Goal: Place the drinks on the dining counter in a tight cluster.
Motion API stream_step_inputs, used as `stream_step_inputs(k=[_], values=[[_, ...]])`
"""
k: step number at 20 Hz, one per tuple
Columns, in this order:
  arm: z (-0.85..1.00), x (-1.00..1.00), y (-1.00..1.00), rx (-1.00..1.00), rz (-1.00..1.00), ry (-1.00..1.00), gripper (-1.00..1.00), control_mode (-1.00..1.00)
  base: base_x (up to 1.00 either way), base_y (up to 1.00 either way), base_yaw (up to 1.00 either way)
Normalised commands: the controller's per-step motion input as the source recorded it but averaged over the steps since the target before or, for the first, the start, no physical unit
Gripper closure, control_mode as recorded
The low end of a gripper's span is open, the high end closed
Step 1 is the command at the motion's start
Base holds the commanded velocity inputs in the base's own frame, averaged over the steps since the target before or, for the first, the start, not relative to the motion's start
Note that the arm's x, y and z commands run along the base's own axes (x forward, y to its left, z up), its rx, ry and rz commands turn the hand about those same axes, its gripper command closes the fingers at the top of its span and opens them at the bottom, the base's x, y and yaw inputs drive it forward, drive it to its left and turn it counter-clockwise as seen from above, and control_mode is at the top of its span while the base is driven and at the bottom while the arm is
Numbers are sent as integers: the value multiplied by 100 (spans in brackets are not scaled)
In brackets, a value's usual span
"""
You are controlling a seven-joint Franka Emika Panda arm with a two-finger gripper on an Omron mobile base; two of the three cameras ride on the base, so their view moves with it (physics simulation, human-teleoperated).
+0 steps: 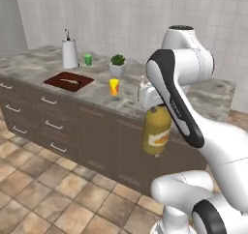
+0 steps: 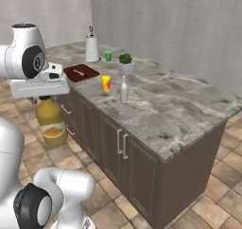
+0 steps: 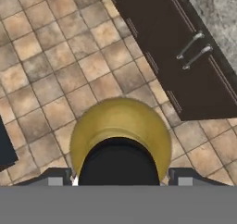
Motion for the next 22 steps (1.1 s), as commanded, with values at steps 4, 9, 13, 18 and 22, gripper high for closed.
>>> stream_step_inputs(k=[4,9,13,18,22], values=[[0,0,0,0,0,0,100,100,64,42,-66],[0,0,0,0,0,0,100,100,16,15,-72],[0,0,0,0,0,0,100,100,8,7,-77],[0,0,0,0,0,0,100,100,6,5,-77],[0,0,0,0,0,0,100,100,3,28,-35]])
